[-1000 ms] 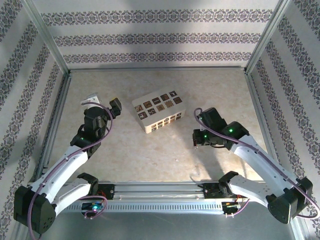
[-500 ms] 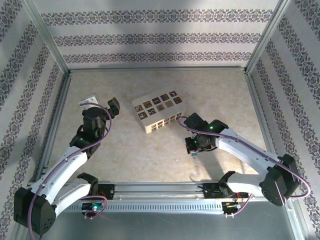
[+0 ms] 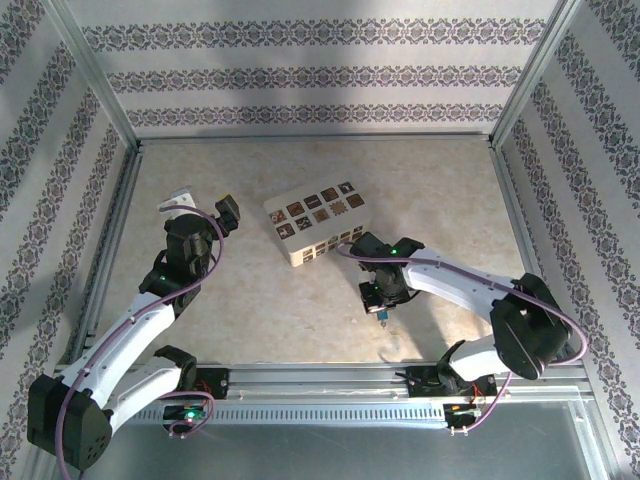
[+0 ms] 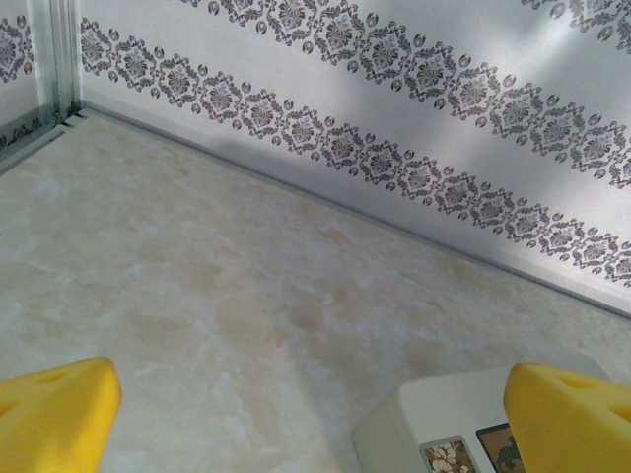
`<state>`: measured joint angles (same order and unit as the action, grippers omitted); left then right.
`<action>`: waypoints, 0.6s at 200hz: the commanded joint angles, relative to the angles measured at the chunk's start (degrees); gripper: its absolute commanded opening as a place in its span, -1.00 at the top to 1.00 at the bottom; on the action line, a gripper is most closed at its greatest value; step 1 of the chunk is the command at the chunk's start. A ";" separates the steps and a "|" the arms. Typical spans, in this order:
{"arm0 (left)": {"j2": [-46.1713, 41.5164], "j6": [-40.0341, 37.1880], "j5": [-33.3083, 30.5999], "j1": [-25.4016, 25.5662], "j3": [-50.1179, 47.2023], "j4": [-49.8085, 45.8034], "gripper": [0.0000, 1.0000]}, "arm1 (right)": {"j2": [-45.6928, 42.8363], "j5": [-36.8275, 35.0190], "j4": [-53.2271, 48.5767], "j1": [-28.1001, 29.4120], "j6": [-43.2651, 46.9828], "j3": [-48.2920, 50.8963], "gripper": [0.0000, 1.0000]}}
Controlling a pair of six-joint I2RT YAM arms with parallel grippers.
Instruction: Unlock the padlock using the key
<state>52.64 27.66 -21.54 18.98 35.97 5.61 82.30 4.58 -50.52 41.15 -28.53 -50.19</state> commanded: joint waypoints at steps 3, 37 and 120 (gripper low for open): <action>-0.69 0.60 -1.11 -1.07 0.68 -0.53 -0.99 | 2.18 1.48 1.08 0.69 0.53 -1.51 0.97; -0.92 0.64 -1.65 -1.07 0.25 -0.94 -0.99 | 4.95 2.01 2.33 0.70 1.36 -3.11 0.97; -0.73 0.81 -1.48 -1.43 0.44 -0.99 -0.99 | 12.21 2.36 3.13 0.70 3.47 -7.24 0.98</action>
<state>52.64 27.68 -21.96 18.50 35.97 5.52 92.62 6.50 -47.09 41.15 -26.52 -55.53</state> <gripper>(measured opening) 0.993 0.044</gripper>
